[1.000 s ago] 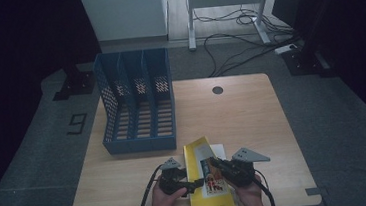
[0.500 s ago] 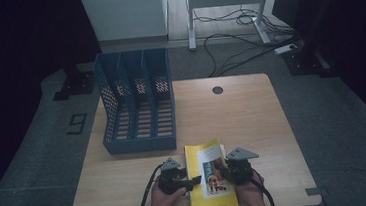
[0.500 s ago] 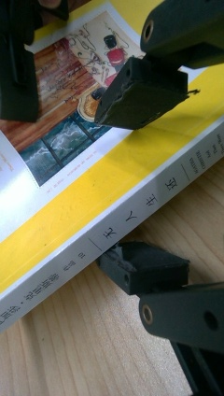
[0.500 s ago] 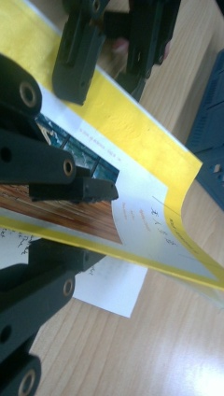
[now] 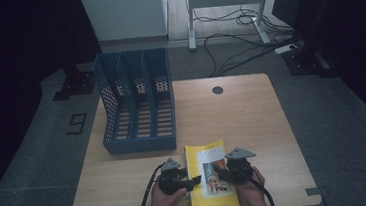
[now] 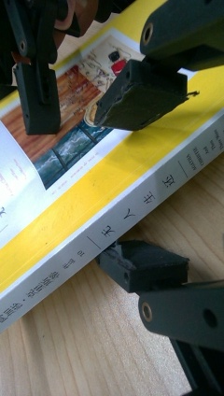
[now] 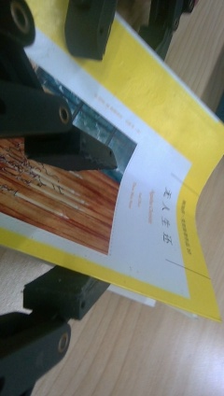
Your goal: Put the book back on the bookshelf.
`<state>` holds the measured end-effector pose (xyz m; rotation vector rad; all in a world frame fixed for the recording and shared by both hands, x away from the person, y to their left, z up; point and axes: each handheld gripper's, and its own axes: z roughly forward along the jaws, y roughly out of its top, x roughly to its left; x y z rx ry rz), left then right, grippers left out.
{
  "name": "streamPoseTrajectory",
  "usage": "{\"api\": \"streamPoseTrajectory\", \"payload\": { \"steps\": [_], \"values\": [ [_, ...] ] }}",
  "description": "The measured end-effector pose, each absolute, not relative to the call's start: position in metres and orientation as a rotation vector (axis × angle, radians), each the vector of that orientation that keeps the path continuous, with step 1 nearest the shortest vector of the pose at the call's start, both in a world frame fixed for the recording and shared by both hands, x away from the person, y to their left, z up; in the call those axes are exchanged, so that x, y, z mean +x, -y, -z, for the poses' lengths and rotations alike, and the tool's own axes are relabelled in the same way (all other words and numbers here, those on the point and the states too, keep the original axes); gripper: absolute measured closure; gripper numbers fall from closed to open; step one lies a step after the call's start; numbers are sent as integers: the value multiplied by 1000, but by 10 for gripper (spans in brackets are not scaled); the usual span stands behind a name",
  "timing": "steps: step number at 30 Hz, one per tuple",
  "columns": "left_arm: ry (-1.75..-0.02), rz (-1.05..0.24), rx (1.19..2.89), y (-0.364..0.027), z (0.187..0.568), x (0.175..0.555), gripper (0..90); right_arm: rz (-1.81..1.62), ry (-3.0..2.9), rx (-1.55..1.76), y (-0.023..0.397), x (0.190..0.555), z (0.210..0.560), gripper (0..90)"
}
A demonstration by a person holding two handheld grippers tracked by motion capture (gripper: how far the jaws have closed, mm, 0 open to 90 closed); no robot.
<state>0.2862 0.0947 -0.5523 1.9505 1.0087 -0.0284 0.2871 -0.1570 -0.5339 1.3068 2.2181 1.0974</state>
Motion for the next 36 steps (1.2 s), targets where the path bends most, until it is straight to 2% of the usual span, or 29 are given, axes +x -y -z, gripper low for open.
{"api": "streamPoseTrajectory", "payload": {
  "steps": [10, 27, 36],
  "values": [
    [-1010, 32, 1947, -95, 552, 286, 332, -1080, -2210, 1360, 159, 290, 538, 354],
    [-1049, 2, 1929, -102, 552, 288, 326, -1103, -2229, 1396, 156, 285, 538, 390],
    [-1060, 108, 1865, -108, 556, 292, 368, -1128, -2236, 1381, 151, 282, 539, 395]
  ]
}}
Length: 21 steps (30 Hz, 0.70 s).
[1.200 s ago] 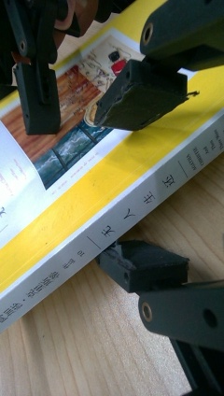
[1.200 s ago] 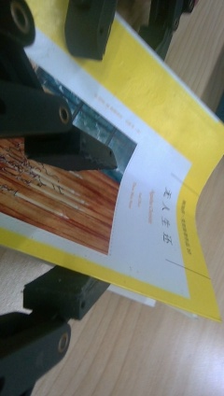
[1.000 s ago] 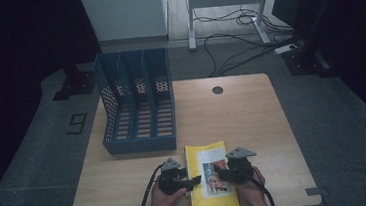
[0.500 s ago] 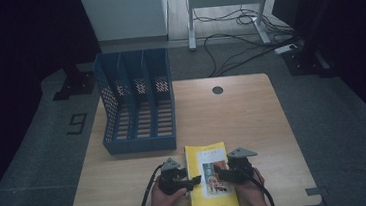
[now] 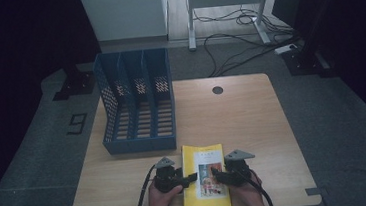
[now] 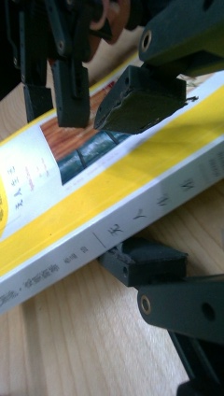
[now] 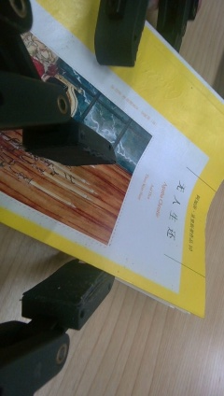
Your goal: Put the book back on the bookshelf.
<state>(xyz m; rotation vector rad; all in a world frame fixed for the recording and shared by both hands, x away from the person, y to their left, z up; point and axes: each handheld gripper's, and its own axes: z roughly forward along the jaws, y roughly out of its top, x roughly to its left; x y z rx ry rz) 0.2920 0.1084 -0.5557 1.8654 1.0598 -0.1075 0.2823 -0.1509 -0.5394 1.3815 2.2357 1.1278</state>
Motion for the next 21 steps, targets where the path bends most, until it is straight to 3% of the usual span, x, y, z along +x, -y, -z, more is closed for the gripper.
{"api": "streamPoseTrajectory", "payload": {
  "steps": [13, 21],
  "values": [
    [-1059, 126, 1825, -117, 555, 291, 543, -1153, -2258, 1356, 148, 281, 540, 396],
    [-1028, 133, 1826, -120, 550, 289, 589, -1177, -2262, 1339, 149, 280, 538, 398]
  ]
}}
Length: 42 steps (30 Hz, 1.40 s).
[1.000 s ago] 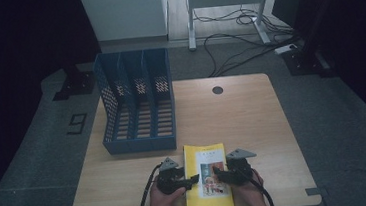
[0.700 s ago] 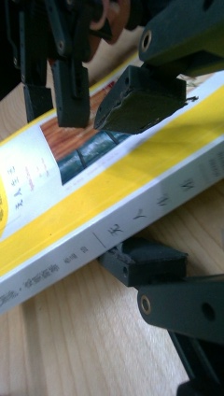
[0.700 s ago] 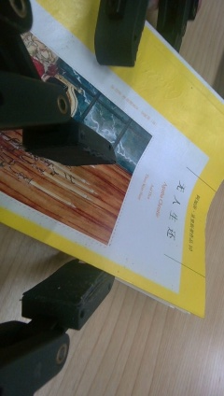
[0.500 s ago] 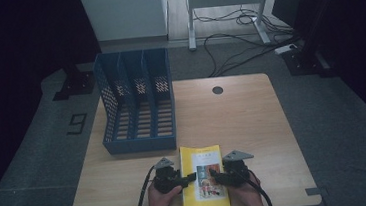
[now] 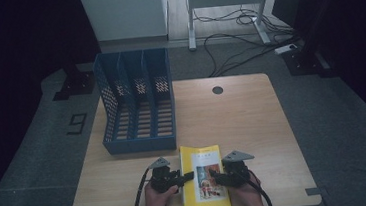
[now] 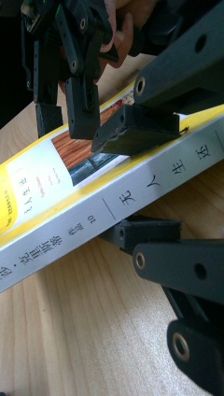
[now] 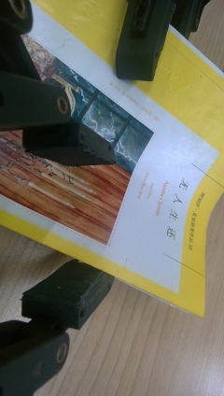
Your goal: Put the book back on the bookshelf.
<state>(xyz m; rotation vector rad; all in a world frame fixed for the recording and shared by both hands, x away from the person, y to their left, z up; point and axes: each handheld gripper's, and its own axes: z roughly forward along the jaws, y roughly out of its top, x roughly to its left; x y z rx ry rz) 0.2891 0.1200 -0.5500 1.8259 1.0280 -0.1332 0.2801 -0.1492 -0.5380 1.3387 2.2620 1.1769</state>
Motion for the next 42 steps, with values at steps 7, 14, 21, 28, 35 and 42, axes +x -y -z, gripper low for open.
{"api": "streamPoseTrajectory", "payload": {
  "steps": [7, 14, 21, 28, 35, 42],
  "values": [
    [-979, 56, 1831, -117, 542, 282, 605, -1230, -2254, 1365, 153, 281, 537, 389],
    [-940, 29, 1829, -117, 539, 278, 619, -1287, -2261, 1375, 156, 282, 537, 366],
    [-888, 9, 1832, -116, 533, 274, 634, -1350, -2253, 1402, 158, 285, 538, 257],
    [-884, 16, 1827, -116, 532, 274, 640, -1394, -2268, 1419, 161, 289, 542, 242],
    [-880, 23, 1812, -117, 531, 273, 642, -1412, -2249, 1421, 162, 287, 539, 257],
    [-862, 21, 1800, -116, 527, 271, 652, -1504, -2200, 1379, 163, 283, 529, 308]
  ]
}}
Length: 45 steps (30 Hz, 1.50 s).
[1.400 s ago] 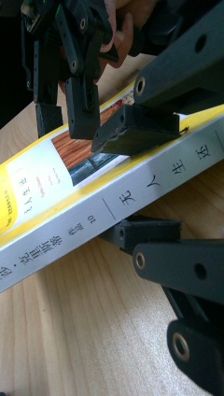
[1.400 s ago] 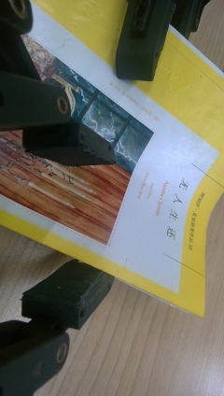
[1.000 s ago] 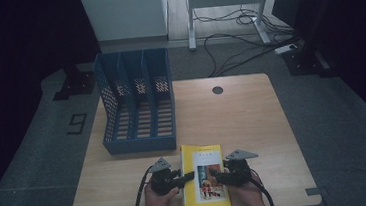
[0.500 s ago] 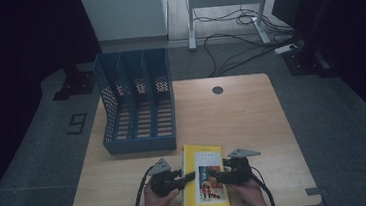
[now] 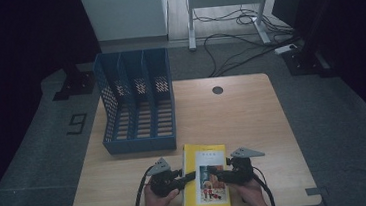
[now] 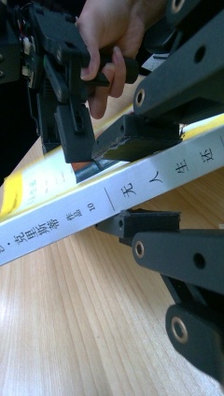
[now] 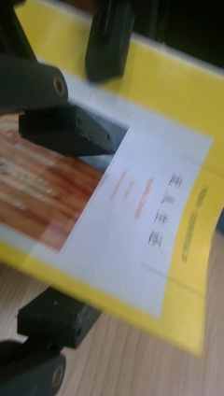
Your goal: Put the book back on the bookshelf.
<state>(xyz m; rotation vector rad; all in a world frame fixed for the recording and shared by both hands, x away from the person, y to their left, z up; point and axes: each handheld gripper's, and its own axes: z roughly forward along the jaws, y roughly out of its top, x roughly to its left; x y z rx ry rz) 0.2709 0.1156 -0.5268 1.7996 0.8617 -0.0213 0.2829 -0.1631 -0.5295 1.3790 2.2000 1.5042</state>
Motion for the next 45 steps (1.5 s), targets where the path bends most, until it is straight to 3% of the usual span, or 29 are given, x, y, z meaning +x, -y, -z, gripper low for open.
{"api": "streamPoseTrajectory", "payload": {
  "steps": [13, 19, 45],
  "values": [
    [-873, 21, 1793, -118, 528, 272, 671, -1375, -2192, 1454, 169, 290, 537, 215],
    [-867, 21, 1787, -119, 526, 271, 677, -1436, -2225, 1464, 171, 292, 539, 252],
    [-806, -8, 1807, -120, 501, 263, 689, -1470, -2170, 1291, 164, 276, 517, 250]
  ]
}}
